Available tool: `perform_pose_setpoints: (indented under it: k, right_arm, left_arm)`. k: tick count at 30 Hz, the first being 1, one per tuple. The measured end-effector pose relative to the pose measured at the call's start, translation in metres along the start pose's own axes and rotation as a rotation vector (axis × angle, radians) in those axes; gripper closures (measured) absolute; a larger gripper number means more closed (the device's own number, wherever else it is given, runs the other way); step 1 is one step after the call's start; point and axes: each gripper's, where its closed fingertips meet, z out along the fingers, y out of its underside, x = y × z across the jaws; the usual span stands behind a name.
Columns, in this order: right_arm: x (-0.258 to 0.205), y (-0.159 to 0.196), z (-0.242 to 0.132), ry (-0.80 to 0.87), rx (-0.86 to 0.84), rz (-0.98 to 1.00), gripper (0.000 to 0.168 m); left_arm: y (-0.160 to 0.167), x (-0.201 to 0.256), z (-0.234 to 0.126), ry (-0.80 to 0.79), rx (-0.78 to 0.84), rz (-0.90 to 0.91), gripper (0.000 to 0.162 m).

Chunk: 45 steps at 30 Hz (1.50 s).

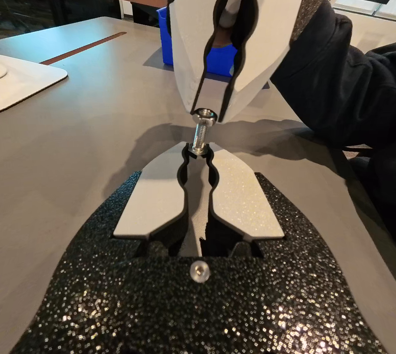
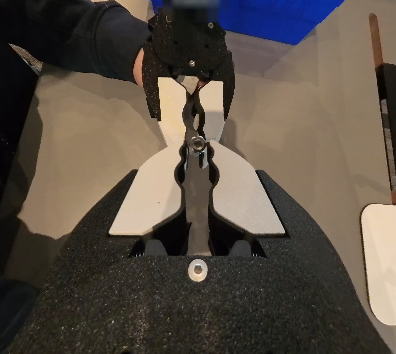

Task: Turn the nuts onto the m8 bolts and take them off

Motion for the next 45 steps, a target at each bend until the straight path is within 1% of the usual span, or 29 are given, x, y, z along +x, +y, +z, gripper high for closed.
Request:
perform_pose_setpoints:
  k: [2, 5, 9, 11, 14, 16, 18, 19, 23, 28, 30, 32, 34, 45]
  right_arm:
    - [-0.002, -0.001, 0.001, -0.012, 0.005, 0.01, 0.145]
    - [0.0, -0.002, 0.0, 0.003, 0.008, 0.003, 0.142]
    - [0.008, -0.003, -0.007, 0.073, 0.049, 0.025, 0.13]
    - [0.013, -0.008, -0.014, 0.136, 0.157, 0.053, 0.127]
    - [0.009, -0.02, -0.024, 0.189, 0.445, 0.168, 0.126]
    - [0.009, -0.012, -0.028, 0.286, 0.589, 0.224, 0.125]
    - [0.008, 0.0, -0.027, 0.394, 0.648, 0.229, 0.126]
    - [0.006, 0.002, -0.026, 0.417, 0.662, 0.232, 0.126]
    - [-0.002, -0.009, -0.023, 0.482, 0.764, 0.231, 0.124]
    - [-0.009, -0.013, -0.018, 0.561, 0.816, 0.219, 0.122]
    - [-0.012, -0.012, -0.012, 0.529, 0.817, 0.234, 0.122]
    - [-0.014, -0.012, -0.004, 0.475, 0.798, 0.254, 0.118]
    - [-0.013, -0.011, -0.003, 0.473, 0.797, 0.254, 0.115]
    - [-0.017, -0.013, -0.001, 0.447, 0.785, 0.234, 0.116]
  left_arm:
    - [-0.001, 0.0, -0.001, 0.001, 0.007, -0.006, 0.148]
    - [-0.002, -0.001, -0.001, 0.002, 0.015, -0.012, 0.148]
    - [-0.003, -0.001, -0.002, 0.001, 0.026, -0.018, 0.148]
    - [-0.005, -0.002, -0.004, 0.009, 0.041, -0.03, 0.147]
    - [-0.006, -0.003, -0.005, 0.017, 0.053, -0.049, 0.148]
    - [-0.006, -0.003, -0.005, 0.015, 0.051, -0.046, 0.148]
    - [-0.006, -0.003, -0.005, 0.013, 0.049, -0.043, 0.148]
    - [-0.006, -0.003, -0.005, 0.012, 0.051, -0.043, 0.148]
    - [-0.007, -0.004, -0.006, 0.011, 0.061, -0.054, 0.148]
    - [-0.008, -0.005, -0.007, 0.011, 0.066, -0.059, 0.148]
    - [-0.007, -0.004, -0.006, 0.012, 0.062, -0.057, 0.148]
    - [-0.007, -0.004, -0.006, 0.013, 0.056, -0.055, 0.147]
    - [-0.006, -0.004, -0.005, 0.013, 0.051, -0.052, 0.147]
    - [-0.005, -0.003, -0.004, 0.016, 0.043, -0.051, 0.147]
